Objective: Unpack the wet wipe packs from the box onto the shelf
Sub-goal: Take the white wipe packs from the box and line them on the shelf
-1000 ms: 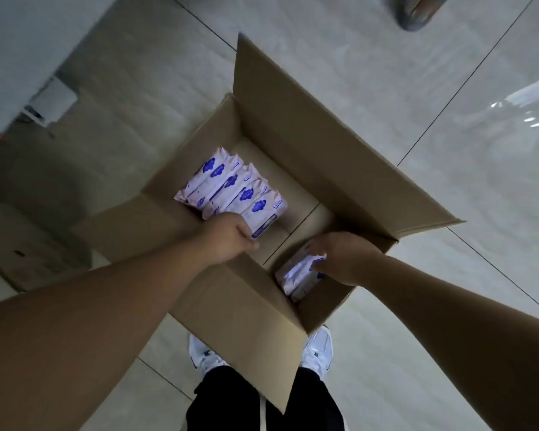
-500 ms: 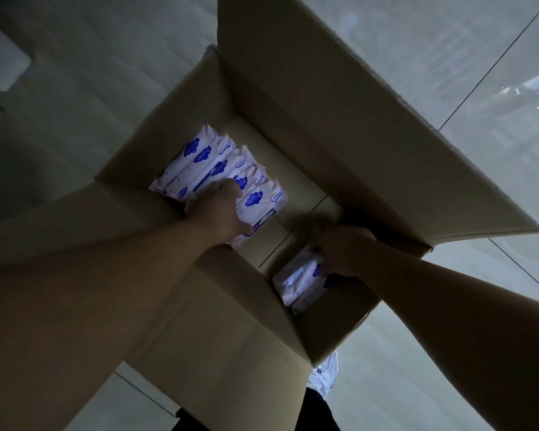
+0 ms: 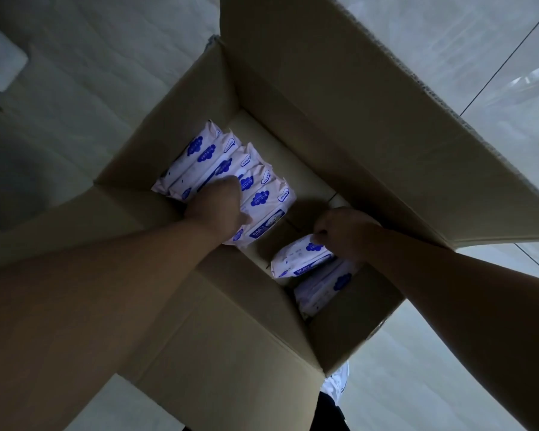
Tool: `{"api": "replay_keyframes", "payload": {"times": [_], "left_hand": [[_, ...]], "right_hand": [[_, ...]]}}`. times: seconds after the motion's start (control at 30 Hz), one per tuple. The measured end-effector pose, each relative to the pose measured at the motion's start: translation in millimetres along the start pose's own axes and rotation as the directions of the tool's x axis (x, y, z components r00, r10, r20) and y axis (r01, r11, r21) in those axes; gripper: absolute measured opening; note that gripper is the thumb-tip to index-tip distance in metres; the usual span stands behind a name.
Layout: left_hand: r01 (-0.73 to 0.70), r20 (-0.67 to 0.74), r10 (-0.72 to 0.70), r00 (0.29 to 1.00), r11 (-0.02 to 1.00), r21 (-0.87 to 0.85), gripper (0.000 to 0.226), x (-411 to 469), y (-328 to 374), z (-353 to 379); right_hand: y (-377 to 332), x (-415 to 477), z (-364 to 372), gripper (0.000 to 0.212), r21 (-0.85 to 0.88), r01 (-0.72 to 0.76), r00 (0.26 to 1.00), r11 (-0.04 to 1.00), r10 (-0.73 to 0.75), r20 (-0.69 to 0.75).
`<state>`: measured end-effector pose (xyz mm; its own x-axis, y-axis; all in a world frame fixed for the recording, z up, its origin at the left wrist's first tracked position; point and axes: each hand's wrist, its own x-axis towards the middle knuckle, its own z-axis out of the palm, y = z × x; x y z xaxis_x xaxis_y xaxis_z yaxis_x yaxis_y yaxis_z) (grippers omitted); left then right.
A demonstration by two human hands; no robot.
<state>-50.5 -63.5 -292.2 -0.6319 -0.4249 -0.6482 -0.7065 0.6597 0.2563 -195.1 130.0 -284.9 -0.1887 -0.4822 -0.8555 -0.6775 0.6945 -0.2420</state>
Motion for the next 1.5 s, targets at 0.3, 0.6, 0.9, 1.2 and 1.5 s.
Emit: {"api": "replay_keyframes", "payload": {"times": [0.3, 0.6, 0.9, 1.2, 1.5], "left_hand": [[0.033, 0.012, -0.034, 0.999, 0.999, 0.024, 0.036, 2.9, -0.2, 8.5], [-0.081, 0.054, 0.081, 0.995, 0.997, -0.007, 0.023, 2.5, 0.2, 7.6], [-0.113, 0.099, 0.153, 0.983, 0.938, -0.326, 0.025, -24.8, 7.2, -18.5], [-0.115, 0.111, 0.197, 0.974, 0.853, -0.508, 0.028, -72.2, 26.0, -107.7], [-0.135, 0.060, 0.223, 0.973, 0.759, -0.637, 0.021, -141.4, 55.6, -205.0]], "right_hand": [[3.1, -10.7, -0.9, 0.026, 0.079, -0.006, 1.000, 0.997, 0.006, -0.002], [6.7, -13.8, -3.9, 0.023, 0.136, 0.003, 1.000, 0.991, -0.002, -0.004], [4.4, -58.5, -28.0, 0.042, 0.186, 0.037, 0.998, 0.982, -0.028, -0.050], [-14.6, -142.3, -87.5, 0.021, 0.328, 0.010, 1.000, 0.945, -0.008, -0.007], [-21.5, -236.4, -147.5, 0.028, 0.654, 0.052, 0.998, 0.755, -0.067, -0.002]]}}
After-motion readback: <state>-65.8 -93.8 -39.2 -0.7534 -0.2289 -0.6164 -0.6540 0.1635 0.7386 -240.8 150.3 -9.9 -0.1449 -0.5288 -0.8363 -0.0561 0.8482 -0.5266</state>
